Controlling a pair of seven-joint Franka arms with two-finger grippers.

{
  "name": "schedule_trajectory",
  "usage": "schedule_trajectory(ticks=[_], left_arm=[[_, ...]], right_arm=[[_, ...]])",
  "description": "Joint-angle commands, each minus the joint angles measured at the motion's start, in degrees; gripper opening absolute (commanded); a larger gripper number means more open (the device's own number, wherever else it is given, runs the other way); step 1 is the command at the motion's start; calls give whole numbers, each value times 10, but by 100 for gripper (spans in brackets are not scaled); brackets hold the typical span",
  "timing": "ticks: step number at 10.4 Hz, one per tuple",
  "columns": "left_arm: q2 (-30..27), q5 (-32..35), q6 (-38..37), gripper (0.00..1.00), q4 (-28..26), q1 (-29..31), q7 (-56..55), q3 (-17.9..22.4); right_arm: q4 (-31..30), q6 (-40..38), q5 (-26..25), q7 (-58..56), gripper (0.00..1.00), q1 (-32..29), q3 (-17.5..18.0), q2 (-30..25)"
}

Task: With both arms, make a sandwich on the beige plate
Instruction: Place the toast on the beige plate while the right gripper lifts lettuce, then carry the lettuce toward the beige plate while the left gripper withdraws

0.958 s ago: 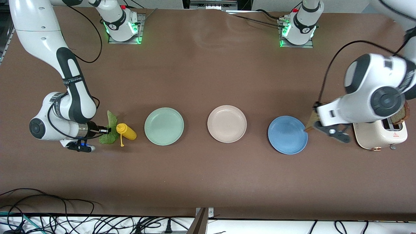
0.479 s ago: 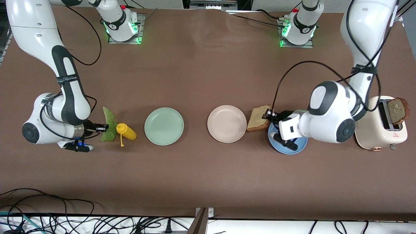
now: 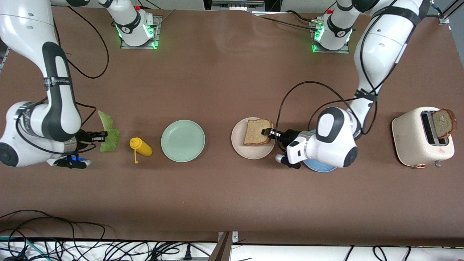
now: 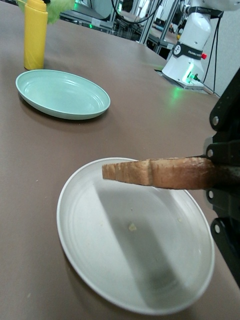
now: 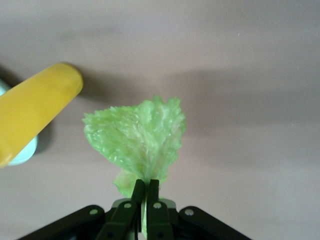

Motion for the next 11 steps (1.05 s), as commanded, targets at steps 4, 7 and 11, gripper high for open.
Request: schedule_trajectory(ticks=[4,7,11], left_arm=[[55,-54,-4,6,18,2,96,5],[51,-51,-4,100,22,10,96,7],[18,40,-6,100,25,39,95,14]], right_arm=[[68,-146,-4,44,0,33,8,-57],[125,-175,-1,151,0,99,10,-57],[129,-111,39,282,0,152,41,-57]])
